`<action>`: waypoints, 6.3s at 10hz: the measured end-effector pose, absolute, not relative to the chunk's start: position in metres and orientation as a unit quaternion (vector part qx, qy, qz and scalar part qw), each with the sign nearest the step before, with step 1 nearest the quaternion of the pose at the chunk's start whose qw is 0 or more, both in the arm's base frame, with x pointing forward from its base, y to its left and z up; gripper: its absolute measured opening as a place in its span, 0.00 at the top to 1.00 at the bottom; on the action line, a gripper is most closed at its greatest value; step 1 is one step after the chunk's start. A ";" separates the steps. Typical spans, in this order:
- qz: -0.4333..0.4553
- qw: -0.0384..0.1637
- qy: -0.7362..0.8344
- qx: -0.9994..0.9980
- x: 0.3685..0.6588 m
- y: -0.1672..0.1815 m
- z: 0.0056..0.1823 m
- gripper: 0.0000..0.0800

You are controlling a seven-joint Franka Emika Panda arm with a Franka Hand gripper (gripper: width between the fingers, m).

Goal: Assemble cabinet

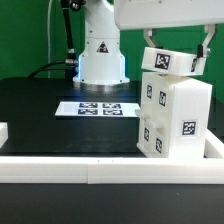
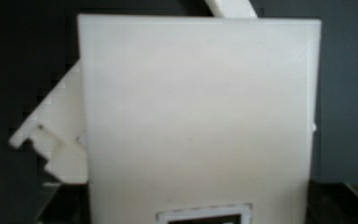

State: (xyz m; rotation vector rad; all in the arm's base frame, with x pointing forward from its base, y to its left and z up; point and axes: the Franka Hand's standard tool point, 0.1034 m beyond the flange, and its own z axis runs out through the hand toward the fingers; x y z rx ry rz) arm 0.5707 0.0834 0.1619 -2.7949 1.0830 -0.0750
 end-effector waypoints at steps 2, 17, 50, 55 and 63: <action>-0.038 0.085 0.421 -0.902 0.574 0.083 0.162 0.29; -0.023 0.155 0.631 -0.759 0.581 0.083 0.184 0.01; -0.017 0.012 -0.600 -0.800 0.575 0.086 0.171 0.00; -0.004 0.015 -0.594 -0.804 0.574 0.080 0.155 0.00; -0.004 0.014 -0.554 -0.832 0.574 0.078 0.155 0.29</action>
Offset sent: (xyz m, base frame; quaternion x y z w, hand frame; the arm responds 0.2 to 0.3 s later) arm -0.0006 -0.0058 -0.0033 0.0218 0.0138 0.2307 0.9727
